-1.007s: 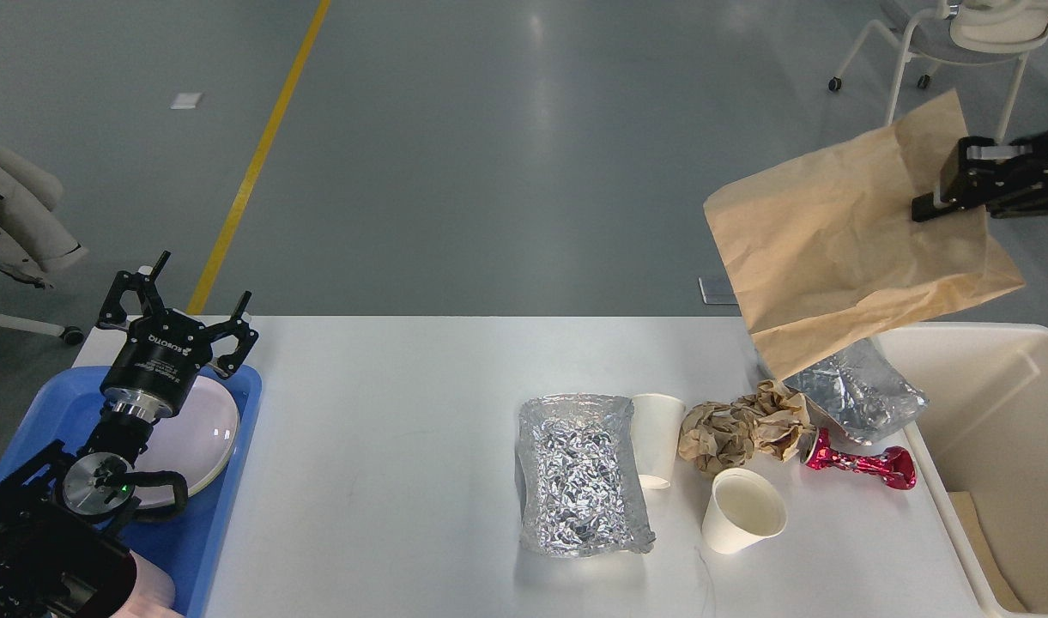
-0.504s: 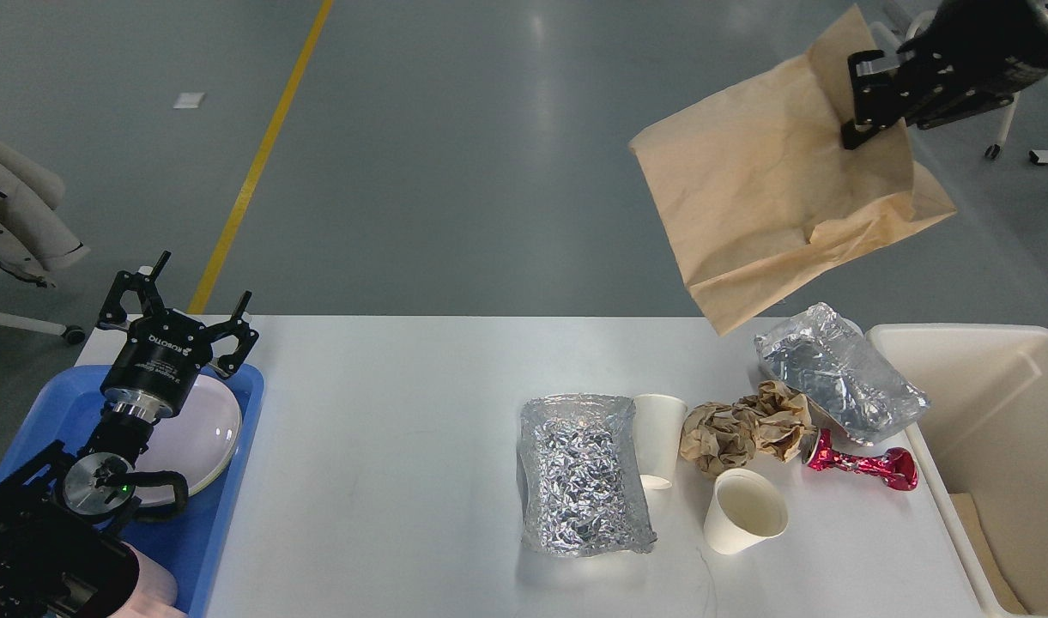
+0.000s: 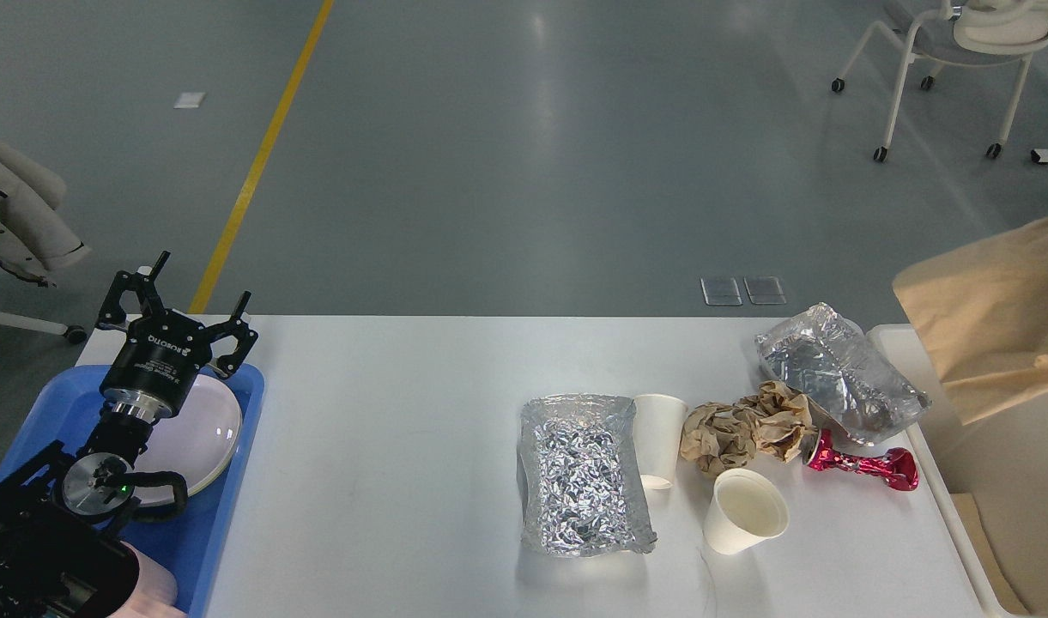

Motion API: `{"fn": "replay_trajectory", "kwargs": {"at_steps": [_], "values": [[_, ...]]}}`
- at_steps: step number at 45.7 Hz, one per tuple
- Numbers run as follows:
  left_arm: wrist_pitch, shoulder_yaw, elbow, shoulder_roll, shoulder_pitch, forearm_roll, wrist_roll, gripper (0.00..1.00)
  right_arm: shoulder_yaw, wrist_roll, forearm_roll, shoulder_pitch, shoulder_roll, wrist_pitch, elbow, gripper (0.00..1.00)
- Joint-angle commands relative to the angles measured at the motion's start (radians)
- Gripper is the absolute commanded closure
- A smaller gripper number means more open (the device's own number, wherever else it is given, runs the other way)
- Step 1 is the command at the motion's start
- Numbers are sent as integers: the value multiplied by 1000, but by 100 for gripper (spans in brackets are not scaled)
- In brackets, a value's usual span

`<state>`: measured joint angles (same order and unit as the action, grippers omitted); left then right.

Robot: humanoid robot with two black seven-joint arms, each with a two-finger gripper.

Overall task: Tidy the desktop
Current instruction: 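Lift the brown paper bag and drop it into the white bin, then reach the right gripper down to the white paper cup and grasp it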

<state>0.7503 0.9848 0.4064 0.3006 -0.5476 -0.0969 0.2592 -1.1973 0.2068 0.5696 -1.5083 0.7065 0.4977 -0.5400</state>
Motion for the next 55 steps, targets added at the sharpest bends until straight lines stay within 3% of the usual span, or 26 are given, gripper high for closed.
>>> {"fn": "replay_trajectory", "kwargs": {"at_steps": [1,4,12,24,25,26,27,29,38,46,50,55], "values": [[0,0,0,-1,0,-1,0,0,-5,83,-23,255,2,-117,182,100],[0,0,0,0,0,-1,0,0,-7,103,-78,368,2,-165,248,100],[0,0,0,0,0,0,0,0,-19,103,-180,595,-8,-257,356,100],[0,0,0,0,0,0,0,0,-21,95,-326,780,-90,-321,440,100],[0,0,0,0,0,-1,0,0,-21,95,-333,784,-91,-321,442,95],[-2,0,0,0,0,-1,0,0,-21,95,-338,786,-94,-323,442,82],[-2,0,0,0,0,0,0,0,-21,95,-341,786,-96,-321,442,63],[0,0,0,0,0,-1,0,0,-12,100,-343,786,-97,-323,442,0],[-2,0,0,0,0,-1,0,0,-5,108,-372,748,-111,-314,425,0],[-2,0,0,0,0,0,0,0,-76,195,-352,466,-105,-275,302,0],[0,0,0,0,0,0,0,0,-148,207,-352,289,-79,-200,241,0],[-2,0,0,0,0,-1,0,0,-143,261,-356,35,-108,-26,144,0]]}}
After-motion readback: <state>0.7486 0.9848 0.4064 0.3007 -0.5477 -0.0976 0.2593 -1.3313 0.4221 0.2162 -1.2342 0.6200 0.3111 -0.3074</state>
